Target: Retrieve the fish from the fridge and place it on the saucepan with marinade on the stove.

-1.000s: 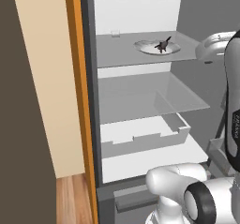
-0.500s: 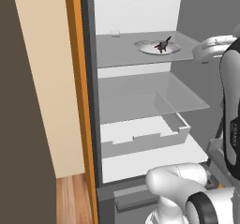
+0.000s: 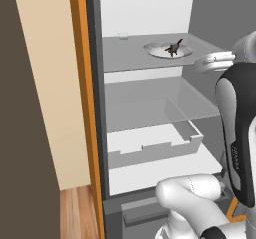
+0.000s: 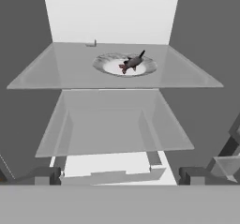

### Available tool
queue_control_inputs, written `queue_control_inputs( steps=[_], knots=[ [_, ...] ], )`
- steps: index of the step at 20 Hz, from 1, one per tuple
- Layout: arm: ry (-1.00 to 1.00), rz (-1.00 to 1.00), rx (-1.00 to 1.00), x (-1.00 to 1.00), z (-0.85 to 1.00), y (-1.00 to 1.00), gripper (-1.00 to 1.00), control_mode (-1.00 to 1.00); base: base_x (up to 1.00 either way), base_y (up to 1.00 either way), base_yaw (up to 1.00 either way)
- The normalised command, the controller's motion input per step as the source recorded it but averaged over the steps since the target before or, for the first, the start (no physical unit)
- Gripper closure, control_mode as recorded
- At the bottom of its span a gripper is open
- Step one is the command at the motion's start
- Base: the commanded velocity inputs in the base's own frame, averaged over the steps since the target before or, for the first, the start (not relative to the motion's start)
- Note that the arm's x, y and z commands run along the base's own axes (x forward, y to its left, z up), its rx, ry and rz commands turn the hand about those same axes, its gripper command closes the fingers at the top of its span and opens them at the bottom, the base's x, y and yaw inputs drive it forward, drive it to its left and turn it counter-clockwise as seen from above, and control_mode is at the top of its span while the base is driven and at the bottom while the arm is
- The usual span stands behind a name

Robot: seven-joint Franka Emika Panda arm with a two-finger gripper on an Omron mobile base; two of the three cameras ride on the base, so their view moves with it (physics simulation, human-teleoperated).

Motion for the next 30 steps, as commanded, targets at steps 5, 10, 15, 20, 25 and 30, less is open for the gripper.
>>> queue_control_inputs(
  steps=[5,10,15,20,25,30],
  knots=[
    [0.00,0.00,0.00,0.28,0.00,0.00,-1.00,-1.00,0.00,0.00,0.00],
    [0.00,0.00,0.00,0.38,0.00,0.00,-1.00,-1.00,0.00,0.00,0.00],
    [-0.03,0.00,0.01,0.36,0.00,0.00,-1.00,-1.00,0.00,0.00,0.00],
    [-0.02,0.00,0.01,0.36,0.00,-0.01,-1.00,-1.00,0.00,0.00,0.00],
    [-0.01,0.00,0.00,0.51,0.00,0.00,-1.00,-1.00,0.00,0.00,0.00],
    [0.00,0.00,0.04,0.49,0.10,0.00,-1.00,-1.00,0.00,0.00,0.00]
  ],
)
